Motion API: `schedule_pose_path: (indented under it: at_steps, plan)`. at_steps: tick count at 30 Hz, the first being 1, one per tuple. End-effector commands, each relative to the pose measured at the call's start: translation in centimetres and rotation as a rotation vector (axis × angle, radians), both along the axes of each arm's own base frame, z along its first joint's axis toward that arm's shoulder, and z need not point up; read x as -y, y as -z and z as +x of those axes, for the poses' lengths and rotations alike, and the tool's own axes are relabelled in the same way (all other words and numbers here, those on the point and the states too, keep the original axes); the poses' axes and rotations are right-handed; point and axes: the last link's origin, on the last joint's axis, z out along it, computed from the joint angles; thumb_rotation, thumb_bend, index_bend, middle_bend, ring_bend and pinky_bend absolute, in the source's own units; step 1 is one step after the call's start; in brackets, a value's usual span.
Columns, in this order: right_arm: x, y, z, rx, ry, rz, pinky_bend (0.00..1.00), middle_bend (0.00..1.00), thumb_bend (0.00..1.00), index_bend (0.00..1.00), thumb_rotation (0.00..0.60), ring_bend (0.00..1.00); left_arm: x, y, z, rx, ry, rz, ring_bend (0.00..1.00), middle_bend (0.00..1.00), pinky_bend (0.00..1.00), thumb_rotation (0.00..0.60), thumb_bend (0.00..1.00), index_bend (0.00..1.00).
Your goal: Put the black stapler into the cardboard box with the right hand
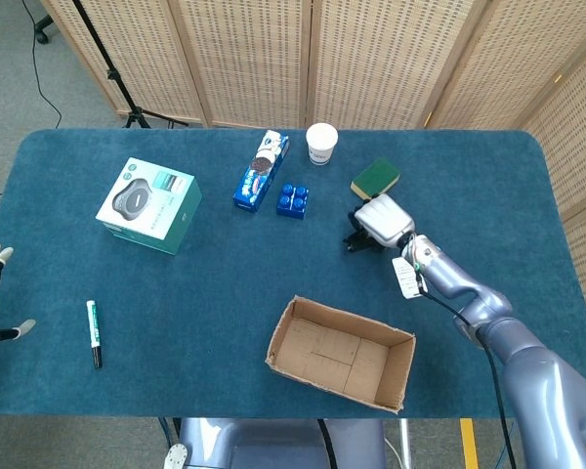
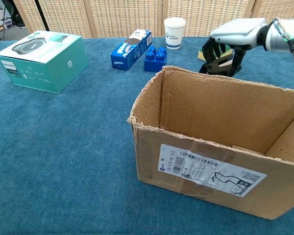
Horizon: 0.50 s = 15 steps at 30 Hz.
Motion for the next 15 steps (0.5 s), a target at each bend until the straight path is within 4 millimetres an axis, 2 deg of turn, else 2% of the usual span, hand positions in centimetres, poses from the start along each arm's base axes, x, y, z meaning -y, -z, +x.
schedule_pose_path:
  at_steps: [1, 3, 6, 10, 12, 15]
  plan:
    - [-1.8, -3.0, 0.4, 0.073, -0.083, -0.005, 0.38, 0.6, 0.44, 0.68, 0.6, 0.44, 0.3, -0.3, 0.2, 0.005, 0.012, 0.007, 0.0, 0.0, 0.0, 0.6, 0.0, 0.0]
    - [-3.0, -4.5, 0.7, 0.096, -0.124, -0.01, 0.38, 0.6, 0.44, 0.68, 0.6, 0.44, 0.5, -0.5, 0.3, 0.012, 0.022, 0.012, 0.0, 0.0, 0.0, 0.6, 0.0, 0.0]
    - [-5.9, -7.2, 1.2, 0.134, -0.195, -0.004, 0.38, 0.6, 0.44, 0.68, 0.6, 0.44, 1.0, -1.0, 0.7, 0.025, 0.047, 0.02, 0.0, 0.0, 0.0, 0.6, 0.0, 0.0]
    - [-8.7, -9.1, 1.6, 0.143, -0.239, 0.009, 0.38, 0.6, 0.44, 0.68, 0.6, 0.44, 1.4, -1.5, 1.0, 0.036, 0.07, 0.03, 0.0, 0.0, 0.0, 0.6, 0.0, 0.0]
    - [-11.0, -10.4, 2.1, 0.166, -0.299, 0.019, 0.38, 0.6, 0.44, 0.68, 0.6, 0.44, 1.8, -1.8, 1.2, 0.044, 0.082, 0.04, 0.0, 0.0, 0.0, 0.6, 0.0, 0.0]
    - [-12.8, -11.3, 2.8, 0.173, -0.338, 0.024, 0.38, 0.6, 0.44, 0.68, 0.6, 0.44, 2.2, -2.1, 1.2, 0.052, 0.089, 0.043, 0.0, 0.0, 0.0, 0.6, 0.0, 0.0]
